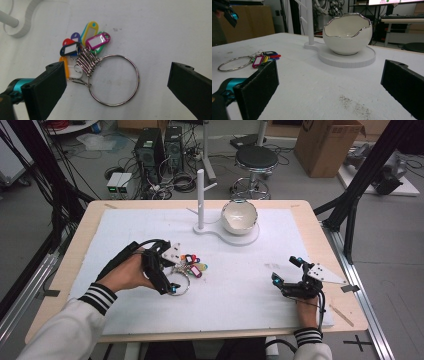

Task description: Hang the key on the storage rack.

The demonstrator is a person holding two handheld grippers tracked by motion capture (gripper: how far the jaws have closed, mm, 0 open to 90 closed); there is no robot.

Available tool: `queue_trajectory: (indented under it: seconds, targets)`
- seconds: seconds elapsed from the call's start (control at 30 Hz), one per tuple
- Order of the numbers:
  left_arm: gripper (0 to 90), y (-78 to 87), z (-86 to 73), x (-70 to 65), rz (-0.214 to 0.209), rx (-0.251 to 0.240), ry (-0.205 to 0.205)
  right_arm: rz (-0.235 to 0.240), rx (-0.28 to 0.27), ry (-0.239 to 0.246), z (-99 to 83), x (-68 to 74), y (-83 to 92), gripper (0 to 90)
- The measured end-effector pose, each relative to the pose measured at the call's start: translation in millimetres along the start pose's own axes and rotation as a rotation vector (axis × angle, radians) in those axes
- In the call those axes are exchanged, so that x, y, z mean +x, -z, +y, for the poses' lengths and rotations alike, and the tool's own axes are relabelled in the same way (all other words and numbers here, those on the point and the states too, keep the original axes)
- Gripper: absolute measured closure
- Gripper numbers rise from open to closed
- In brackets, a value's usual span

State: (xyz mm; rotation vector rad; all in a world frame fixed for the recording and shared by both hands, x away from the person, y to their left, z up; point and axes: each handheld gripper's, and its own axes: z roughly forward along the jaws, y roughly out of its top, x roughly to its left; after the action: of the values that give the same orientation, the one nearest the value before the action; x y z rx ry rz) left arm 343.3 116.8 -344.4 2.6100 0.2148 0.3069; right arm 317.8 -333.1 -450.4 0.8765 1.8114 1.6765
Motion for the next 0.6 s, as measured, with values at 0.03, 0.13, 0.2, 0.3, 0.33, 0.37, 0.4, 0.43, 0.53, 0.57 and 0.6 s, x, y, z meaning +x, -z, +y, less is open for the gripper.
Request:
queue_trajectory:
  seconds: [0.03,0.13,0.2,0.3,0.33,0.37,0.4,0.43,0.53,0.57,0.6]
  targets:
    - [2.6,-2.4,0.7,-0.5,-0.008,0.014,-0.001,0.000,0.000,0.000,0.0,0.0,0.0,0.9]
    - [2.7,-8.5,2.6,-2.8,-0.020,0.044,-0.008,0.003,0.004,-0.012,0.0,1.1,0.1,0.9]
    - [2.7,-13.4,4.1,-4.2,-0.026,0.067,-0.015,0.004,0.003,-0.005,0.0,0.7,0.0,1.0]
    - [2.8,-20.6,5.5,-6.0,-0.036,0.096,-0.018,0.003,0.005,-0.010,0.0,1.0,0.2,0.9]
    - [9.6,-22.8,5.7,-6.4,-0.043,0.107,-0.016,0.003,0.005,-0.011,0.0,1.0,0.2,0.9]
    - [12.2,-24.7,6.0,-6.2,-0.054,0.122,-0.022,0.003,0.005,-0.011,0.0,1.0,0.2,0.9]
    - [12.2,-26.7,6.3,-6.2,-0.060,0.136,-0.032,0.003,0.005,-0.011,0.0,1.0,0.2,0.9]
    - [12.3,-28.7,6.4,-6.6,-0.060,0.146,-0.035,0.003,0.005,-0.011,-0.1,0.9,0.2,0.9]
    - [12.3,-33.3,6.6,-7.2,-0.056,0.164,-0.035,0.001,0.001,-0.001,0.0,0.0,0.0,0.9]
    - [12.4,-34.3,6.8,-7.0,-0.060,0.170,-0.036,0.002,0.002,-0.003,0.0,0.0,0.1,0.9]
    - [12.4,-35.5,6.6,-7.6,-0.060,0.173,-0.030,0.002,0.002,-0.003,0.0,0.0,0.1,0.9]
